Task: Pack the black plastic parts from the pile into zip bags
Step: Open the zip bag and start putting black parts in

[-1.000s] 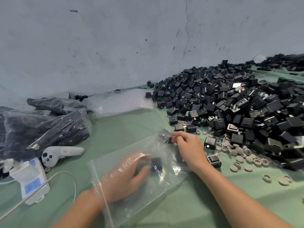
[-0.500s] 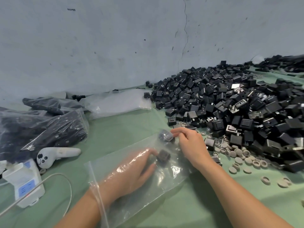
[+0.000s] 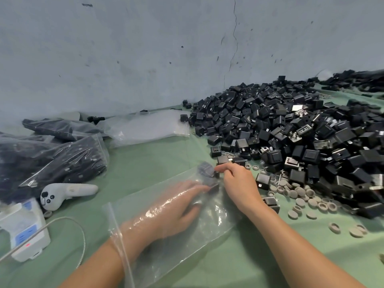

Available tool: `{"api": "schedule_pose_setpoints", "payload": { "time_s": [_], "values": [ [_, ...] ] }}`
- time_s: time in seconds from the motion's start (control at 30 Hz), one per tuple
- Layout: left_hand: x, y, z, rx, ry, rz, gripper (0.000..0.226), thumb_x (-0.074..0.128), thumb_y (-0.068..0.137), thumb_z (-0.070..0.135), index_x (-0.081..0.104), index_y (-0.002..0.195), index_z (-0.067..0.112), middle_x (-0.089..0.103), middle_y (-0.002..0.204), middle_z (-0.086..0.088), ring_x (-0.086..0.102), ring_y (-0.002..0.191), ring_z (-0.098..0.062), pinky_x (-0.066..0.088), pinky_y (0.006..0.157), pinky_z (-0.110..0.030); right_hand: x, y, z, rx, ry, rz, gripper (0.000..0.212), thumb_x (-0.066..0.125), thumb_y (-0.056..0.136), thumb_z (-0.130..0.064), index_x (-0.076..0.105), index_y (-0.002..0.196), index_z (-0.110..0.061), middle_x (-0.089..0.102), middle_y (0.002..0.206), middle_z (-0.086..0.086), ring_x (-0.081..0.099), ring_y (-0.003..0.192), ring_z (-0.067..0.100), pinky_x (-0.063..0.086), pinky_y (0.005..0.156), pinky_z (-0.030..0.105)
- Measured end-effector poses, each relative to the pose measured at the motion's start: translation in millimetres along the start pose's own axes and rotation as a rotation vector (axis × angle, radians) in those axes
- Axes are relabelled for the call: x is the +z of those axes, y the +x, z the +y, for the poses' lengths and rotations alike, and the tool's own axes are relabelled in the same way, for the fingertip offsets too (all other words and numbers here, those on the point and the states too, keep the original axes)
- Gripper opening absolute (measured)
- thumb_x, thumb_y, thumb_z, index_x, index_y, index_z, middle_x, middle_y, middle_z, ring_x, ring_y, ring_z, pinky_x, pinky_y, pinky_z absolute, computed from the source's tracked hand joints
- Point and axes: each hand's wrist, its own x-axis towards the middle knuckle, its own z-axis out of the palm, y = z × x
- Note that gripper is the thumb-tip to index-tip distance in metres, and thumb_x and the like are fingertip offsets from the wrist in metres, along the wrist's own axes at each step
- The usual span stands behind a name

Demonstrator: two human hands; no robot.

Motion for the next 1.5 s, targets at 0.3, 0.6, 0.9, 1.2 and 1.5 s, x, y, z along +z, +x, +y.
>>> {"api": "schedule_pose_setpoints", "payload": {
  "time_s": [0.3, 0.6, 0.9, 1.2, 1.5],
  "values": [
    [1, 8, 7, -0.013, 0.065, -0.080, 0.058, 0.036, 0.090, 0.037, 0.042, 0.147, 0.034, 0.053, 0.138, 0.013, 0.043, 0.128, -0.010, 0.034, 0.111, -0.035, 2, -1, 7, 0.001, 0.030, -0.009, 0.040, 0.039, 0.096, -0.010, 0.072, 0.106, -0.030, 0.069, 0.109, -0.015, 0.057, 0.094, 0.000, 0.039, 0.075, 0.012],
    [0, 27, 19, 0.026, 0.075, -0.067, 0.056, 0.036, 0.086, 0.032, 0.047, 0.141, 0.032, 0.057, 0.124, 0.012, 0.047, 0.117, -0.009, 0.040, 0.102, -0.036, 0, -3, 10, -0.041, 0.036, -0.016, 0.040, 0.039, 0.098, -0.009, 0.071, 0.111, -0.028, 0.065, 0.120, -0.010, 0.056, 0.109, 0.009, 0.043, 0.094, 0.026],
    [-3, 21, 18, 0.061, 0.065, -0.057, 0.058, 0.044, 0.080, 0.025, 0.050, 0.138, 0.028, 0.055, 0.133, 0.015, 0.047, 0.123, -0.007, 0.040, 0.105, -0.034, 1, -1, 13, -0.051, 0.054, -0.036, 0.047, 0.038, 0.093, -0.003, 0.072, 0.111, -0.030, 0.063, 0.119, -0.014, 0.056, 0.106, 0.008, 0.045, 0.092, 0.028],
    [-2, 37, 27, -0.053, 0.011, -0.150, 0.061, 0.042, 0.089, 0.023, 0.038, 0.150, 0.024, 0.051, 0.131, 0.000, 0.045, 0.122, -0.017, 0.035, 0.107, -0.039, -3, -4, 13, -0.072, 0.072, -0.053, 0.046, 0.036, 0.096, -0.004, 0.067, 0.122, -0.027, 0.060, 0.124, -0.011, 0.051, 0.114, 0.005, 0.037, 0.095, 0.020],
    [-11, 20, 33, -0.125, -0.071, -0.051, 0.050, 0.047, 0.103, 0.019, 0.033, 0.151, 0.023, 0.041, 0.146, 0.005, 0.036, 0.136, -0.007, 0.019, 0.112, -0.012, -10, -4, 12, -0.088, 0.084, -0.198, 0.048, 0.040, 0.096, -0.007, 0.051, 0.133, -0.035, 0.052, 0.131, -0.012, 0.052, 0.117, 0.009, 0.046, 0.103, 0.038]
  ]
}}
